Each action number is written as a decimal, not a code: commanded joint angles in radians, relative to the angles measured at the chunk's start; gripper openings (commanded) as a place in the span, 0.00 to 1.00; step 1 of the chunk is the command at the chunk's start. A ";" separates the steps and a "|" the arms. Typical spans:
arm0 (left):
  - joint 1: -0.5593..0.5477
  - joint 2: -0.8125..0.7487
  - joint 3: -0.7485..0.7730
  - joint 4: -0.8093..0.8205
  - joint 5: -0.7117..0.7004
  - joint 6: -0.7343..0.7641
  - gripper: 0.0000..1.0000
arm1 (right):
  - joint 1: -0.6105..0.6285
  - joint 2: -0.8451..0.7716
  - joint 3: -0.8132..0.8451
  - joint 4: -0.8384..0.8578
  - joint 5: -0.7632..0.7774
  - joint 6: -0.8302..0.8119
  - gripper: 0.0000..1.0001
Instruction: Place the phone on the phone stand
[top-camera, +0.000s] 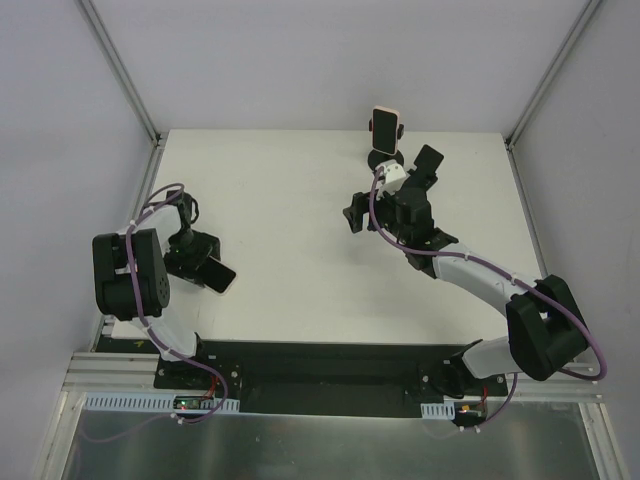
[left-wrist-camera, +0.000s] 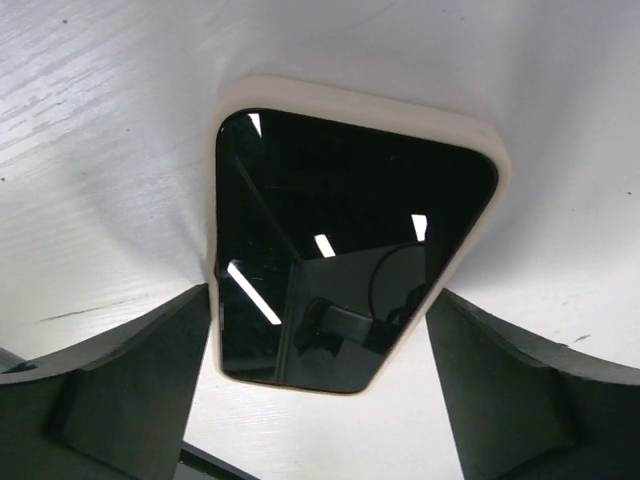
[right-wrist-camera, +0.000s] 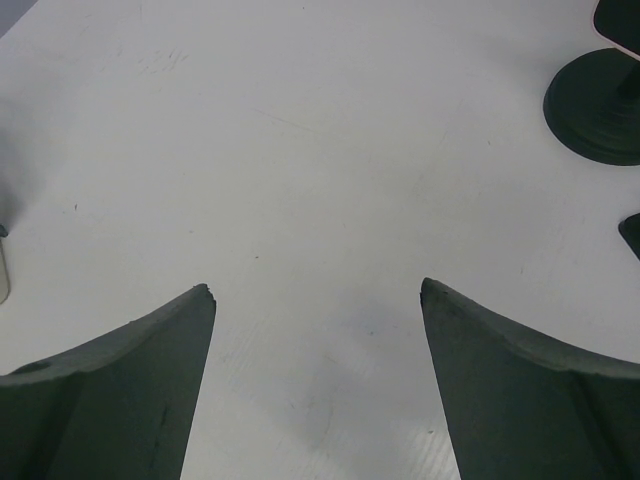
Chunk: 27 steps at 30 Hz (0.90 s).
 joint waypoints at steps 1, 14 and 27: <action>0.003 -0.009 -0.061 0.033 -0.060 -0.038 0.75 | -0.008 -0.004 0.007 0.042 -0.010 0.034 0.86; -0.131 -0.387 -0.103 0.201 -0.133 0.254 0.00 | -0.005 0.066 0.090 -0.015 -0.139 0.089 0.86; -0.532 -0.533 0.023 0.501 0.179 0.844 0.00 | -0.030 0.161 0.146 0.219 -0.480 0.595 0.86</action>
